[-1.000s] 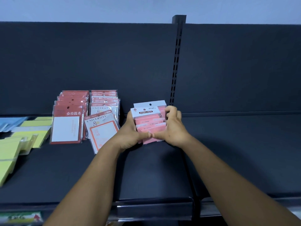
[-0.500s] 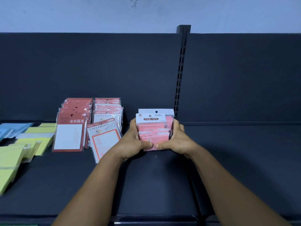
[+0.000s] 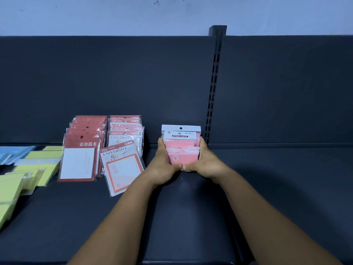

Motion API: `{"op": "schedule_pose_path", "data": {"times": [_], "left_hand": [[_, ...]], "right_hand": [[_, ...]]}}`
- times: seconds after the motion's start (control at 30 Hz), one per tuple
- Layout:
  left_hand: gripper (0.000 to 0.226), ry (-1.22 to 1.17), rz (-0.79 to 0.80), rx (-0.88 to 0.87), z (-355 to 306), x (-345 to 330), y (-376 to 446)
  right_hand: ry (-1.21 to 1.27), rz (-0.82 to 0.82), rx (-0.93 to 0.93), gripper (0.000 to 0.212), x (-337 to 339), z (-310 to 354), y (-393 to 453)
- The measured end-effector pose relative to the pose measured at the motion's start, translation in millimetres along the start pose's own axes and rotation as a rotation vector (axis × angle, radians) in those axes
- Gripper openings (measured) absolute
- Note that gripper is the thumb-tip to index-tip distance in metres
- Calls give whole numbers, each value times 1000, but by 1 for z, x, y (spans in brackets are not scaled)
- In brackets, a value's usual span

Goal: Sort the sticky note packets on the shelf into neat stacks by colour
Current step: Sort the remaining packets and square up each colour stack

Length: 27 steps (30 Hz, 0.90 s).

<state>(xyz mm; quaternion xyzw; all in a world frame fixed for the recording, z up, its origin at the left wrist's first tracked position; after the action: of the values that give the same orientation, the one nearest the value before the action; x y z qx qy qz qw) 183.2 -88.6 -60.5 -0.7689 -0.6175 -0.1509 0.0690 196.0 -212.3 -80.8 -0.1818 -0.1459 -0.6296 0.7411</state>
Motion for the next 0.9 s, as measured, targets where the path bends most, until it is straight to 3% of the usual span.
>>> {"op": "schedule_pose_path", "data": {"times": [0.13,0.23,0.47,0.63,0.9], "left_hand": [[68,79,-119,7,6,11,1],[60,145,-99,-4,6,9,2],[58,241,-136,26,8,10,4],[51,309,-228,-8,-3,15,-2],[53,376,-216,-77,-14,9,-4]], "right_hand": [[-28,-87,-58,107,7,-11,5],[-63,-99,-69,90,6,-13,5],[-183,-109,-112,106,12,-7,-6],[-327,-138,-74,84,15,10,-22],[-500,-141,1,83,5,26,-27]]}}
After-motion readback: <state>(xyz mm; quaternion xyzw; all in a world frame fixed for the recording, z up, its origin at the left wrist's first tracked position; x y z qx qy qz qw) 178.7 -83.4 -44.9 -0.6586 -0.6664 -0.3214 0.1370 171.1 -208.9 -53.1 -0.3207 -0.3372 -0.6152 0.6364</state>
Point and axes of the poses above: each hand's wrist, its own y-axis towards the middle knuckle, its own x-axis out of the back of the hand, z = x × y, the point moved 10 cm from there along y, towards the middle knuckle, and after that the axes turned 4 degrees about -y, right-handed, at the moved point
